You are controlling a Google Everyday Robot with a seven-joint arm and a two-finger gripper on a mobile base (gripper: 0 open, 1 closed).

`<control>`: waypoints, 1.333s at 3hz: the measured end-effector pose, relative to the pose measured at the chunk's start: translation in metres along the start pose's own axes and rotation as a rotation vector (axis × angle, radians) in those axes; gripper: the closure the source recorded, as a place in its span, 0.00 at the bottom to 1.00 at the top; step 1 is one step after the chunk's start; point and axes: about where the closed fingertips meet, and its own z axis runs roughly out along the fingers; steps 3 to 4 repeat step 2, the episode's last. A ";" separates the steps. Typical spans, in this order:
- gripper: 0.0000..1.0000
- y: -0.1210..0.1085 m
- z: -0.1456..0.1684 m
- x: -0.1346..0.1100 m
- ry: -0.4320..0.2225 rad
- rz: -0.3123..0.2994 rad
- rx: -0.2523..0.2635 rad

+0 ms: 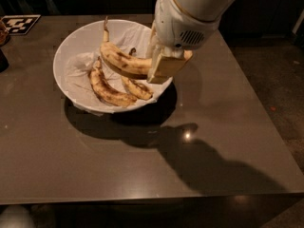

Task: Pick banana from white bowl

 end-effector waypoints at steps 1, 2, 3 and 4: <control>1.00 0.028 -0.027 0.002 -0.024 0.004 0.030; 1.00 0.049 -0.041 0.004 -0.037 0.026 0.059; 1.00 0.049 -0.041 0.004 -0.037 0.026 0.059; 1.00 0.049 -0.041 0.004 -0.037 0.026 0.059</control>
Offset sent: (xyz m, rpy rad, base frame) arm -0.0783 -0.0368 0.0025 0.0814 -0.0326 -0.0652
